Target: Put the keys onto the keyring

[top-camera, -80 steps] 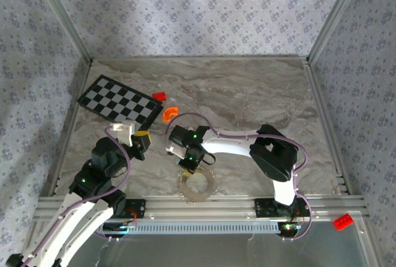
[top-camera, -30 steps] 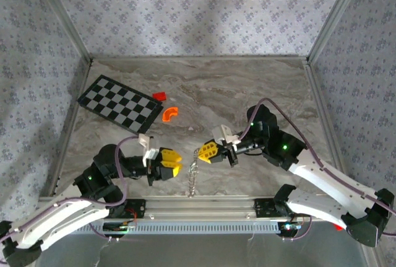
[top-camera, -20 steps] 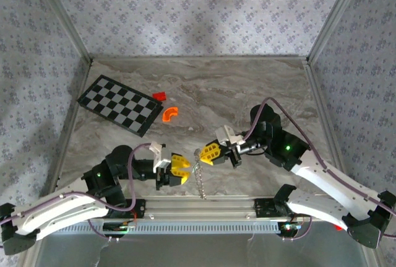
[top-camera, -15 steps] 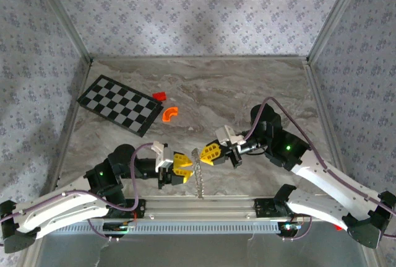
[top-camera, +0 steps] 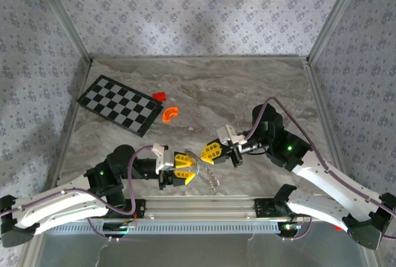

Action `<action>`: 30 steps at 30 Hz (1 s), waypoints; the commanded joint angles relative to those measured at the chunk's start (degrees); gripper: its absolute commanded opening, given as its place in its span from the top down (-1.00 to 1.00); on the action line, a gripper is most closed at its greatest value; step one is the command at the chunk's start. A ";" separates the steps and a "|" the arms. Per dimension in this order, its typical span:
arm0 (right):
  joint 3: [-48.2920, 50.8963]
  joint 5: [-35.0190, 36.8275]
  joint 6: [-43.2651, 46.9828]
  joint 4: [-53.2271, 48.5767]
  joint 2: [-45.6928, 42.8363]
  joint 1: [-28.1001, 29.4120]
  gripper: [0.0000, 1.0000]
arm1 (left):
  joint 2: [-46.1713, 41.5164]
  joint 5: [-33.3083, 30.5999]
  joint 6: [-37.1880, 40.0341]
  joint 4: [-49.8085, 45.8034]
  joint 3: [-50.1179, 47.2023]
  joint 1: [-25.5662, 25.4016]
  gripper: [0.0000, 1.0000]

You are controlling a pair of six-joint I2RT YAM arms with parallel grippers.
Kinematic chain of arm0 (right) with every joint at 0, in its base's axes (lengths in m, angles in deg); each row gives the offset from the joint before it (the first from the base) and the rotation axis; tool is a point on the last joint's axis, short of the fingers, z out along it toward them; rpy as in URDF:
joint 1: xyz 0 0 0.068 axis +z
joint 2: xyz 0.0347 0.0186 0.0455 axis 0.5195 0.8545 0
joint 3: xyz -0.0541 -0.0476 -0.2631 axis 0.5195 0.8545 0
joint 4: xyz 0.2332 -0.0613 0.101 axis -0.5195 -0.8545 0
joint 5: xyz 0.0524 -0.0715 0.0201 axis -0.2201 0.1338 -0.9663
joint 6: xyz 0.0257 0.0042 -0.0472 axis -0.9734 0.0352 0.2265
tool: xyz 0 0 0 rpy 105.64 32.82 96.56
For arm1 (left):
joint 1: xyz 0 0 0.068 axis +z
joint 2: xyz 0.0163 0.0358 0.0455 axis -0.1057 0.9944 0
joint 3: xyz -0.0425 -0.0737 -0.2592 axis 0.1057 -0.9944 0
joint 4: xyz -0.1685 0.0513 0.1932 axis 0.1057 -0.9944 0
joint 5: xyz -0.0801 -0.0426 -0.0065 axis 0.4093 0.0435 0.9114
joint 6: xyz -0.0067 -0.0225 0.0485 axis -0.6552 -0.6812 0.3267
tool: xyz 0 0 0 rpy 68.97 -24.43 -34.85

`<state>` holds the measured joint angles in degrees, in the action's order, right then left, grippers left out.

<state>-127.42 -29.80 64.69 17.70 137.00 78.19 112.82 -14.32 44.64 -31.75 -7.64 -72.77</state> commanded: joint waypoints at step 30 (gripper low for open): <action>0.84 6.59 -7.29 7.07 -3.69 -4.35 1.00 | 2.08 -24.38 11.70 13.71 -0.62 -8.52 -0.09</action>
<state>-126.78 -23.85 58.62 22.13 134.33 74.17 114.76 -37.18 55.57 -23.99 -7.73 -80.83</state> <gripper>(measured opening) 0.051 0.539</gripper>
